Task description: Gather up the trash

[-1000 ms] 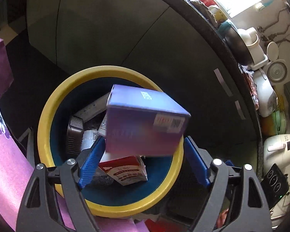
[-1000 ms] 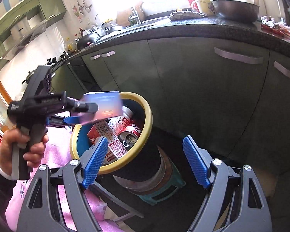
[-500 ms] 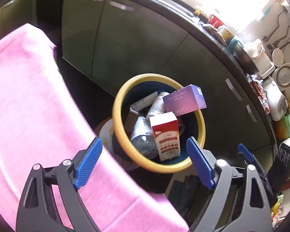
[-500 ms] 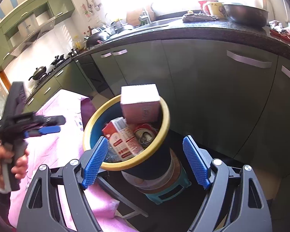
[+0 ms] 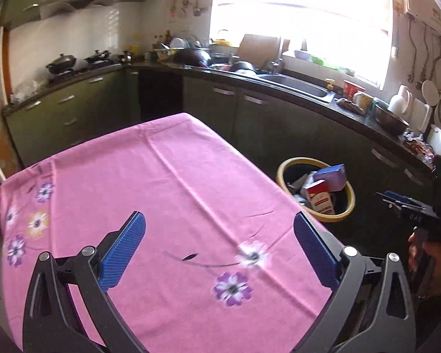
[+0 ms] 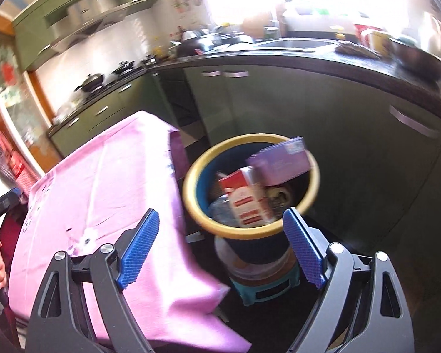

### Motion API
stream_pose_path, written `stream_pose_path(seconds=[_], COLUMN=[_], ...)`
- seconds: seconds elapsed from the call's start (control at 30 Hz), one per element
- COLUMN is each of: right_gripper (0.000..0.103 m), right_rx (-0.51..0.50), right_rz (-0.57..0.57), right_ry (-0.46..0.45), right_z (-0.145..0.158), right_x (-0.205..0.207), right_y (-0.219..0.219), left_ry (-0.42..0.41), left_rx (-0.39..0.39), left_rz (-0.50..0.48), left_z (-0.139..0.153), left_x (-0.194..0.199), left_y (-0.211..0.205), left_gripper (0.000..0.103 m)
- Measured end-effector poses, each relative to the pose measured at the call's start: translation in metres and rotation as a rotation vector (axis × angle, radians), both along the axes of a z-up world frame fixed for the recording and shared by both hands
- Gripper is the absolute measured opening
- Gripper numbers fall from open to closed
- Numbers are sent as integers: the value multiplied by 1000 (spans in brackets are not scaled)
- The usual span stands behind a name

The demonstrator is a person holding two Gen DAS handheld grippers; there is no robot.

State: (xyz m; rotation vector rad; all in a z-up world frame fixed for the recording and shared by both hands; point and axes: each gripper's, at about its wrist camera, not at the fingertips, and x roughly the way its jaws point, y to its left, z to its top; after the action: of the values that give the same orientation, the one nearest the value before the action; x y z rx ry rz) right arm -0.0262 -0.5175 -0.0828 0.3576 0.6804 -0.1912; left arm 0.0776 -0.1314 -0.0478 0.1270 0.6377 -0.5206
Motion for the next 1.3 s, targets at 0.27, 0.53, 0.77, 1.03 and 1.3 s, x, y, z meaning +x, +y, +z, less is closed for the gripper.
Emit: stream_pose_path(seconds=[0.27,0.53,0.77,1.03,1.3], right_gripper=[96,98,98,98,98], right_rx=[-60,-168,-206,-258,-247], right_rz=[139,197,224,217,219], right_ry=[-2,-52,-99,-155,-174], right_z=[19,42,53,68,73], right_x=[-8,-43,-68,-90,-95], right_y=[64,122,148,156,145], left_ry=[-125,-145,-219,-270,-276], left_rx=[-4,-99,-105,-98,-87], left_rz=[312,391,402,390,386], left_z=[11,17,29,42,43], left_x=[-54,-106,-146,-168,-171], left_y=[96,138,146,137,128], left_gripper=[96,96,96,96,96])
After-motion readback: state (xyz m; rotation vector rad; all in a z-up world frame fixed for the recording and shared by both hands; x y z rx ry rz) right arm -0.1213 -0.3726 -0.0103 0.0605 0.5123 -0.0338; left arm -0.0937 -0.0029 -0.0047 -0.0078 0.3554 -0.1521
